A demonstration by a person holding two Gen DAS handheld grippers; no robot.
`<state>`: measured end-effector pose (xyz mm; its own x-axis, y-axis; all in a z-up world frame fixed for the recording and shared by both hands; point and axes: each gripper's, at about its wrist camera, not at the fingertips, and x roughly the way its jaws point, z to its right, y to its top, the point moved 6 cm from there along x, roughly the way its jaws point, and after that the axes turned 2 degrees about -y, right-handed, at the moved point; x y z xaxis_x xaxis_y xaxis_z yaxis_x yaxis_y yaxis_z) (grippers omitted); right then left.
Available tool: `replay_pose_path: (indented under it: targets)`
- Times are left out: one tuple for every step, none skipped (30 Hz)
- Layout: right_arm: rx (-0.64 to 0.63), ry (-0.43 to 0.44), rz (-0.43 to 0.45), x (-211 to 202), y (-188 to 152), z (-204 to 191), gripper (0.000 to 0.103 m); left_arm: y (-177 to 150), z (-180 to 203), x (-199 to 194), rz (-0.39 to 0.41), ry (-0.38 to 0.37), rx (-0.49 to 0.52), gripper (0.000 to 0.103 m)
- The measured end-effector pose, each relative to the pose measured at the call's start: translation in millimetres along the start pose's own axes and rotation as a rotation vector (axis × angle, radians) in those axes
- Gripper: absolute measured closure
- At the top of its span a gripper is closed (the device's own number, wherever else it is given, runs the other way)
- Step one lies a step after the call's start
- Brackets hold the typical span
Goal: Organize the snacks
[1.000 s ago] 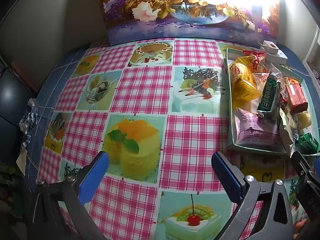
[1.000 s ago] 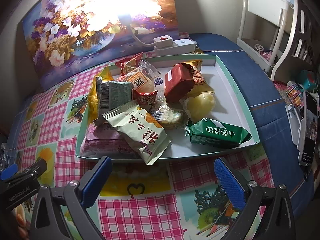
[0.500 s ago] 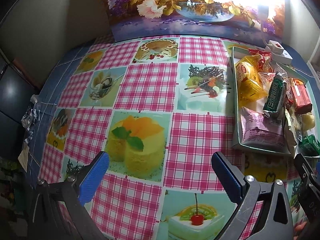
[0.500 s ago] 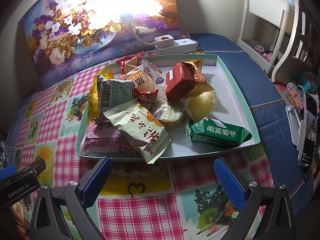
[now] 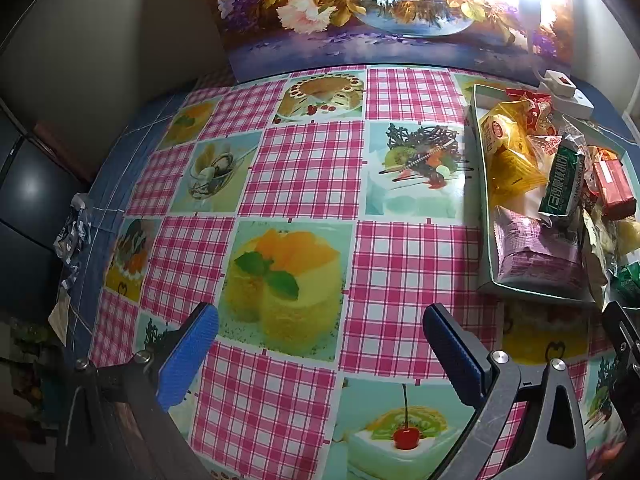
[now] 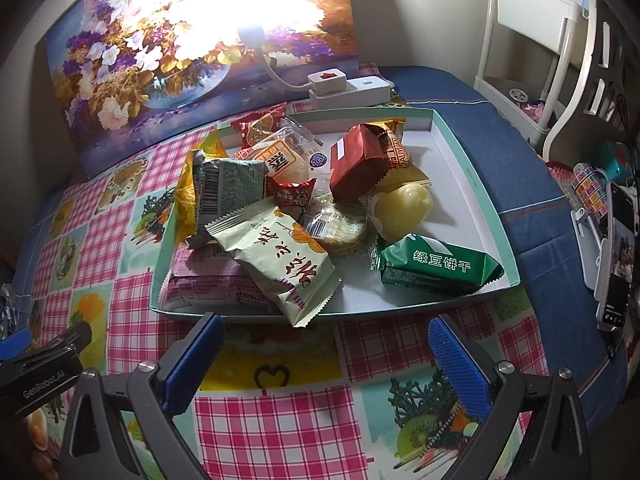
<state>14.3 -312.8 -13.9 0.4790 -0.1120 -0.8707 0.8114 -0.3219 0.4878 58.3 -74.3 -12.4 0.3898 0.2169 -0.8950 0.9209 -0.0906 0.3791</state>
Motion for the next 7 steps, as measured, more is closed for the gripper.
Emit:
replay_pose_path:
  targets:
    - [0.000, 0.001, -0.001, 0.1, -0.1, -0.2, 0.000, 0.0, -0.3, -1.2, 0.007, 0.002, 0.001, 0.001]
    - [0.000, 0.003, -0.002, 0.9, -0.4, 0.7, 0.000, 0.2, -0.3, -2.3, 0.014, 0.005, 0.001, 0.001]
    - [0.000, 0.004, -0.003, 1.1, -0.7, 0.7, 0.000, 0.9, -0.4, -3.5, 0.022, 0.008, 0.003, 0.001]
    - [0.001, 0.005, -0.004, 1.3, -1.2, 0.9, 0.000, 1.3, 0.0, -3.8, 0.023, 0.004, 0.005, 0.001]
    - [0.003, 0.005, -0.004, 1.4, -1.5, 1.1, 0.000, 1.6, 0.4, -3.8, 0.022, -0.002, 0.005, 0.001]
    - [0.004, 0.005, -0.003, 1.2, -1.5, 1.1, 0.000, 1.6, 1.1, -3.5, 0.020, -0.005, 0.005, 0.001]
    - [0.005, 0.005, -0.002, 1.1, -1.7, 1.3, 0.000, 1.6, 1.6, -2.9, 0.017, -0.005, 0.004, 0.001]
